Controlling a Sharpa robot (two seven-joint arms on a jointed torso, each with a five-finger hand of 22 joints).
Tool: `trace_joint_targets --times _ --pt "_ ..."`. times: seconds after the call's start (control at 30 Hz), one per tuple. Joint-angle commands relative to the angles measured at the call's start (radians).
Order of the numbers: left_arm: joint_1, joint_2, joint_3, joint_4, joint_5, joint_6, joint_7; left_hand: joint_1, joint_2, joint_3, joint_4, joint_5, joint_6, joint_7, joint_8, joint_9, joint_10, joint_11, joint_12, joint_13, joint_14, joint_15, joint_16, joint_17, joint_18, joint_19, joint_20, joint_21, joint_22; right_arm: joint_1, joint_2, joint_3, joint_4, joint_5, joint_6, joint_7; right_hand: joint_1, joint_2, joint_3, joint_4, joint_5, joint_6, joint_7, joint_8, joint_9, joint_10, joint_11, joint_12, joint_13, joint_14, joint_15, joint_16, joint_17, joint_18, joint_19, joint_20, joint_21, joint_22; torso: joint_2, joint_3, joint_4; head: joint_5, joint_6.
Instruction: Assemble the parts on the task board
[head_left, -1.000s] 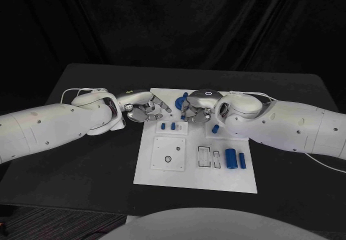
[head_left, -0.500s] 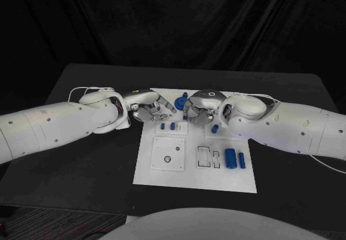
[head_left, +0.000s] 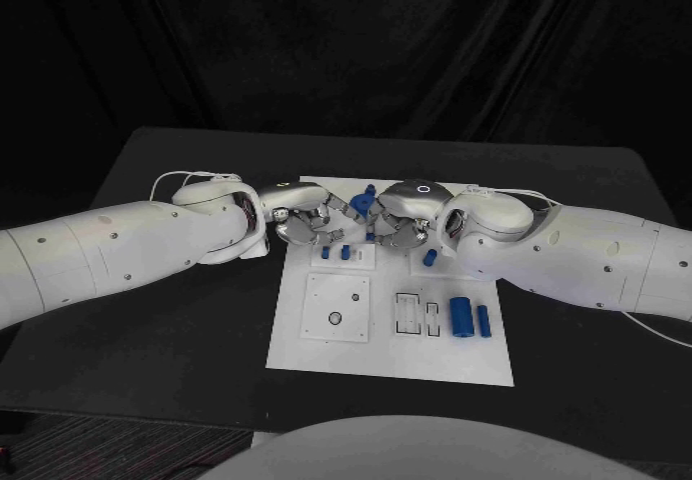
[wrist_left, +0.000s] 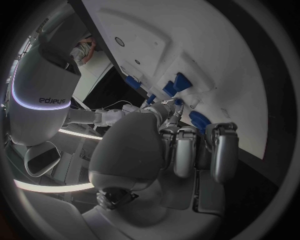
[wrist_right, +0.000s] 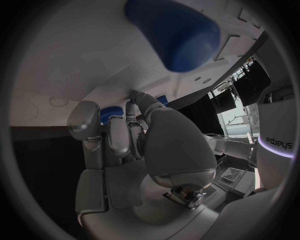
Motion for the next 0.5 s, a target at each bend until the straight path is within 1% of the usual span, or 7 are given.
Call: trace_joint_targets --times 0.03,0.17,0.27,0.37,0.4,0.5 --pt "-0.002 0.004 0.001 -0.001 0.002 0.039 -0.008 -0.007 0.007 0.005 0.002 0.0 -0.007 -0.002 -0.006 -0.002 0.104 -0.001 0.003 0.261 0.107 -0.001 0.003 0.263 0.013 0.017 0.0 0.004 0.228 0.0 0.001 0.0 0.003 -0.004 -0.019 0.002 -0.006 0.004 0.0 0.001 0.005 -0.005 0.0 -0.003 -0.003 0.005 0.004 -0.003 0.0 0.035 0.001 0.002 -0.001 -0.007 -0.002 -0.003 0.0 0.128 0.0 -0.0009 0.0002 0.001 0.0" --pt "-0.002 0.006 0.001 -0.002 0.002 0.046 -0.01 -0.013 0.01 0.004 0.005 -0.002 -0.003 -0.006 -0.004 -0.002 0.104 -0.003 0.003 0.261 0.107 -0.002 0.003 0.263 0.013 0.018 -0.001 0.005 0.228 0.002 0.002 0.0 0.003 -0.004 -0.028 0.002 -0.007 0.004 0.0 0.001 0.005 -0.006 0.0 -0.004 -0.003 0.004 0.004 -0.003 -0.001 0.035 0.001 0.001 -0.002 -0.007 -0.002 -0.003 0.001 0.128 0.001 -0.0011 -0.0002 0.002 0.0" --pt "-0.002 0.007 0.001 -0.002 0.002 0.049 -0.01 -0.015 0.011 0.005 0.005 -0.003 0.021 -0.011 0.0 0.001 0.104 -0.004 0.003 0.261 0.107 -0.004 0.003 0.263 0.012 0.019 -0.002 0.007 0.229 0.005 0.001 0.0 0.005 -0.004 -0.034 0.003 -0.008 0.004 0.0 0.001 0.006 -0.006 0.0 -0.004 -0.003 0.004 0.004 -0.004 -0.001 0.035 0.001 0.001 -0.002 -0.007 -0.002 -0.003 0.001 0.128 0.001 -0.0008 0.0001 0.001 0.0" --pt "-0.002 0.007 0.001 -0.002 0.002 0.05 -0.009 -0.016 0.012 0.005 0.005 -0.004 0.029 -0.012 0.002 0.002 0.104 -0.005 0.003 0.261 0.107 -0.004 0.003 0.263 0.012 0.021 -0.003 0.008 0.229 0.01 -0.001 0.0 0.008 -0.004 -0.039 0.002 -0.008 0.004 0.0 0.001 0.006 -0.006 0.0 -0.004 -0.003 0.004 0.004 -0.004 -0.001 0.035 0.001 0.001 -0.002 -0.007 -0.002 -0.003 0.001 0.128 0.001 -0.0008 0.0001 0.0 0.0" --pt "-0.002 0.008 0.001 -0.002 0.002 0.05 -0.008 -0.017 0.012 0.006 0.004 -0.004 0.047 -0.013 0.005 0.004 0.104 -0.006 0.003 0.261 0.107 -0.005 0.003 0.263 0.012 0.02 -0.004 0.008 0.229 0.011 -0.001 0.0 0.009 -0.004 -0.04 0.002 -0.009 0.005 0.0 0.002 0.006 -0.007 0.0 -0.005 -0.004 0.005 0.004 -0.003 0.0 0.034 0.001 0.0 -0.002 -0.007 -0.002 -0.003 0.002 0.128 0.001 -0.0005 0.0002 0.0 0.0" --pt "-0.002 0.009 0.001 -0.002 0.002 0.051 -0.007 -0.017 0.013 0.006 0.004 -0.005 0.058 -0.014 0.007 0.005 0.104 -0.007 0.003 0.261 0.107 -0.006 0.003 0.263 0.012 0.02 -0.004 0.008 0.229 0.014 -0.003 0.0 0.012 -0.004 -0.042 0.001 -0.009 0.005 0.0 0.002 0.006 -0.007 0.0 -0.005 -0.004 0.005 0.004 -0.003 0.0 0.034 0.001 0.0 -0.002 -0.007 -0.002 -0.003 0.002 0.128 0.001 0.0001 0.0007 -0.001 0.0"
